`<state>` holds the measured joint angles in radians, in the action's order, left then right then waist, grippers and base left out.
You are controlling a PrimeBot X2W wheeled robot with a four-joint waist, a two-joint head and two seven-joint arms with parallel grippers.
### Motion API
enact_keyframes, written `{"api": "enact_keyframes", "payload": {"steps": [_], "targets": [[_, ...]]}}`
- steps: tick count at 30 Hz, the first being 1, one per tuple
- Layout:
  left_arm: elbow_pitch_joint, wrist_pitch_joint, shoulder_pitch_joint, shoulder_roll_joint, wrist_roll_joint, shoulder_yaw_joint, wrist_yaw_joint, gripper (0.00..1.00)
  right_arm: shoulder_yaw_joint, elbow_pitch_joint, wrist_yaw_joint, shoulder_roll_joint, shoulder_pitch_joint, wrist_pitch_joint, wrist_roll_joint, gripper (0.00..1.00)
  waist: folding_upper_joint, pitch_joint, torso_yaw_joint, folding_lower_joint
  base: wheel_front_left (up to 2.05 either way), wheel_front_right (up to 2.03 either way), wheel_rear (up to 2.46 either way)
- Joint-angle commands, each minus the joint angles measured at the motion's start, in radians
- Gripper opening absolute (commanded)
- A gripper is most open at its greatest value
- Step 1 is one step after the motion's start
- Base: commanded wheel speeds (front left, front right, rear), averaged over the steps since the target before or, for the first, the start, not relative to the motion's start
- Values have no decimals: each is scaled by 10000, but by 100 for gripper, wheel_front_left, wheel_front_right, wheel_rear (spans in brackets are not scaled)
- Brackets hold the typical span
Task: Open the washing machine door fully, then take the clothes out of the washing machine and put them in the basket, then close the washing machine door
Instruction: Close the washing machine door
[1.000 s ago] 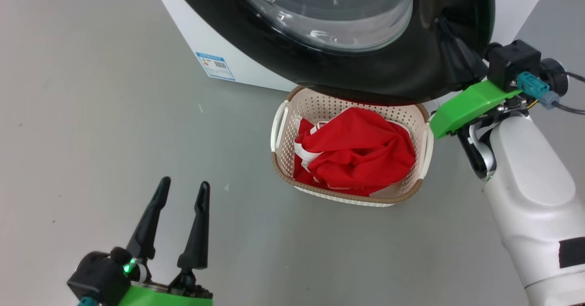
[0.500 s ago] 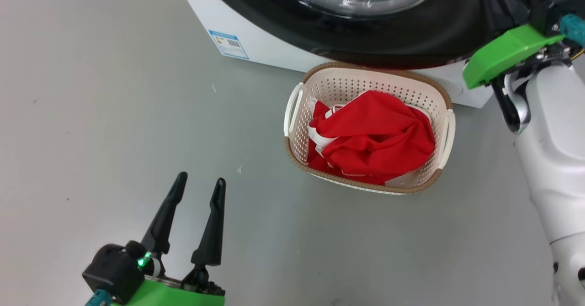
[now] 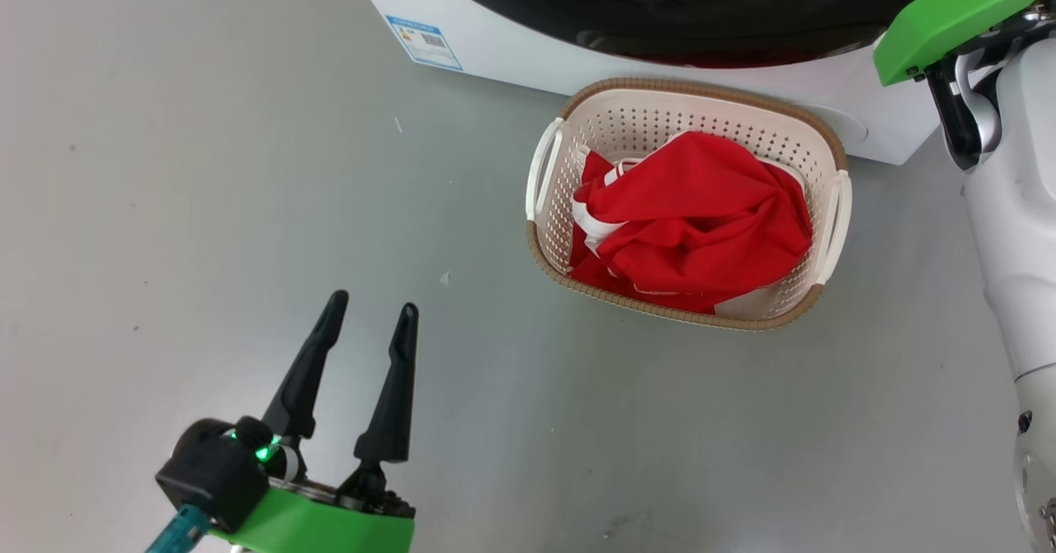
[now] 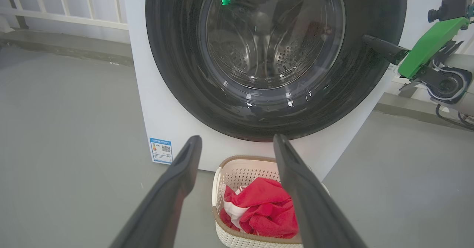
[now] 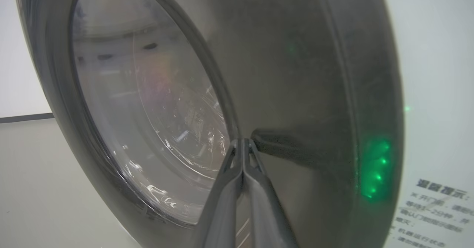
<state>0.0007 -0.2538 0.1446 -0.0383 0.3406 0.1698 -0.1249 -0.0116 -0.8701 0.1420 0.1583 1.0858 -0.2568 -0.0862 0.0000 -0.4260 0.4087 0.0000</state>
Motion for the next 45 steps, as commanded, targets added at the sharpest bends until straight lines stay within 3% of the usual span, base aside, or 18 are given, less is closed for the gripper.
{"api": "enact_keyframes", "payload": {"steps": [1, 13, 20, 21, 23, 24, 35, 45], "targets": [[-263, -80, 186, -121, -14, -270, -49, 100, 171, 190, -113, 88, 426, -49, 124, 0, 0, -51, 0, 0, 0, 0, 0], [-163, -80, 328, -120, -152, -15, -55, 100, 261, 446, -113, -260, 215, -49, 27, 0, 0, 91, -269, 0, 0, 0, 0], [-327, -80, 292, -120, 710, -340, -12, 100, -305, 1018, -113, -631, -500, -49, -370, 0, 0, 409, -648, 0, 0, 0, 0], [-299, -80, 273, -120, 787, -351, -8, 100, -409, 1130, -113, -695, -657, -49, -457, 4, 0, 465, -722, 0, 0, 0, 0], [-287, -80, 252, -120, 853, -396, 28, 100, -661, 1353, -113, -813, -999, -49, -648, 62, 0, 583, -895, 0, 0, 0, 0], [-259, -80, 233, -120, 857, -395, 26, 100, -805, 1484, -113, -866, -1200, -49, -747, 100, 0, 645, -996, 0, 0, 0, 0], [-90, -80, 137, -120, 571, -738, 189, 100, -2318, 3327, -113, -1075, -3900, -49, -2013, 100, 0, 1369, -2293, 0, 0, 0, 0], [84, -80, -196, -120, 392, -1144, 417, 100, -2122, 4804, -113, -1079, -5986, -49, -2058, 100, 0, 2193, -3401, 0, 0, 0, 0]]}}
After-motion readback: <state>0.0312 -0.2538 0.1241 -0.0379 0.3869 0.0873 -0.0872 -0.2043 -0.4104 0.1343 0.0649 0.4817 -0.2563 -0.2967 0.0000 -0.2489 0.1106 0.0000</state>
